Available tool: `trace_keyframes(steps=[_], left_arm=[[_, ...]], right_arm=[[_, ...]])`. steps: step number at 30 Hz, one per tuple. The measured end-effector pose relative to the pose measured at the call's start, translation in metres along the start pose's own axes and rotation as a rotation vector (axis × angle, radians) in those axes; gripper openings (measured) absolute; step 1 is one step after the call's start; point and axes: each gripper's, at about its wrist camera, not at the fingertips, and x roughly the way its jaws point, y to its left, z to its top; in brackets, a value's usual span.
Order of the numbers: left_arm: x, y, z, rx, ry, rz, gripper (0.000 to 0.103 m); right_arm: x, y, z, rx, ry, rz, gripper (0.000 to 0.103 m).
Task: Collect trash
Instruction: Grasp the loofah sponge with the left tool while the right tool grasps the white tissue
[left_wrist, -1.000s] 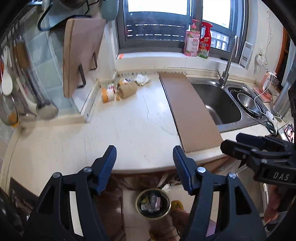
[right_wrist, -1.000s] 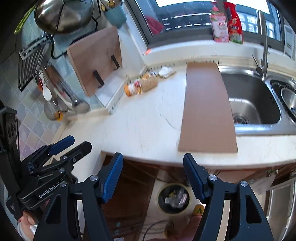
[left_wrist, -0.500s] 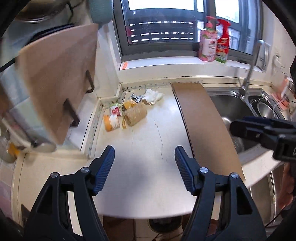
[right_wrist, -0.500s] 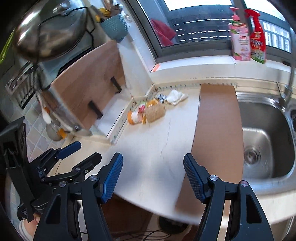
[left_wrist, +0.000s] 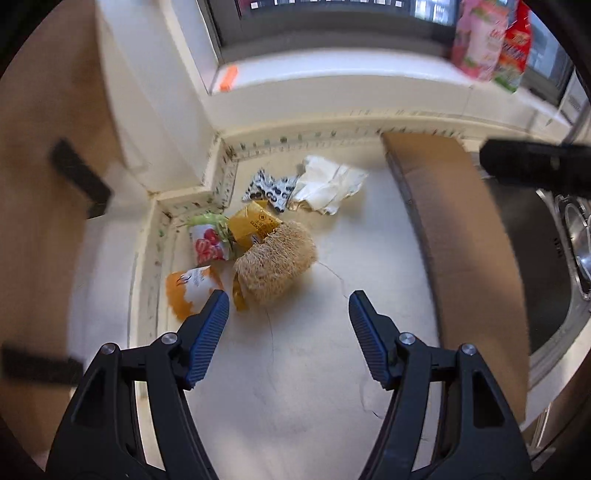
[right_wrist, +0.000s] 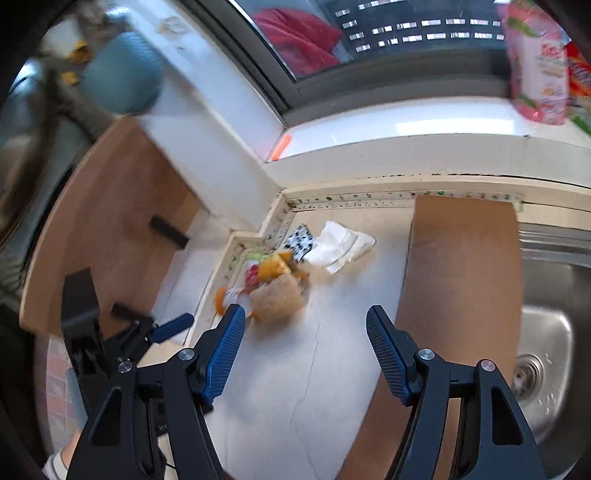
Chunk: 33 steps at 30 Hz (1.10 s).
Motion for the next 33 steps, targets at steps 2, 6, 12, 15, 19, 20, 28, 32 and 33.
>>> trace_keyframes(steps=[2,6,12,15,19,20,28,32,33], left_arm=[[0.025,0.003,0.005,-0.004,0.037,0.014,0.065],[0.064,0.013,0.014,-0.006,0.099,0.042,0.065],[0.102,0.016,0.023,-0.004,0.141,0.047,0.065],[0.118,0.015,0.027,-0.004,0.166,0.037,0.065],[0.129,0.012,0.028,-0.050,0.177,-0.010,0.065],[0.133,0.013,0.028,-0.066,0.181,-0.010,0.065],[0.145,0.028,0.022,-0.205,0.178,-0.064,0.033],[0.137,0.034,0.016,-0.263,0.152,-0.088,0.031],[0.135,0.036,0.015,-0.275,0.147,-0.090,0.031]], right_arm=[[0.030,-0.008,0.017,0.009,0.035,0.006,0.069],[0.076,-0.019,0.035,0.020,0.083,0.011,0.069],[0.128,-0.033,0.050,0.057,0.124,0.010,0.069],[0.149,-0.040,0.054,0.069,0.148,-0.001,0.069],[0.171,-0.048,0.056,0.100,0.175,0.002,0.069],[0.176,-0.050,0.056,0.106,0.178,0.003,0.069],[0.209,-0.056,0.061,0.149,0.187,0.010,0.069],[0.219,-0.052,0.062,0.138,0.187,0.001,0.069],[0.222,-0.052,0.062,0.137,0.190,-0.001,0.069]])
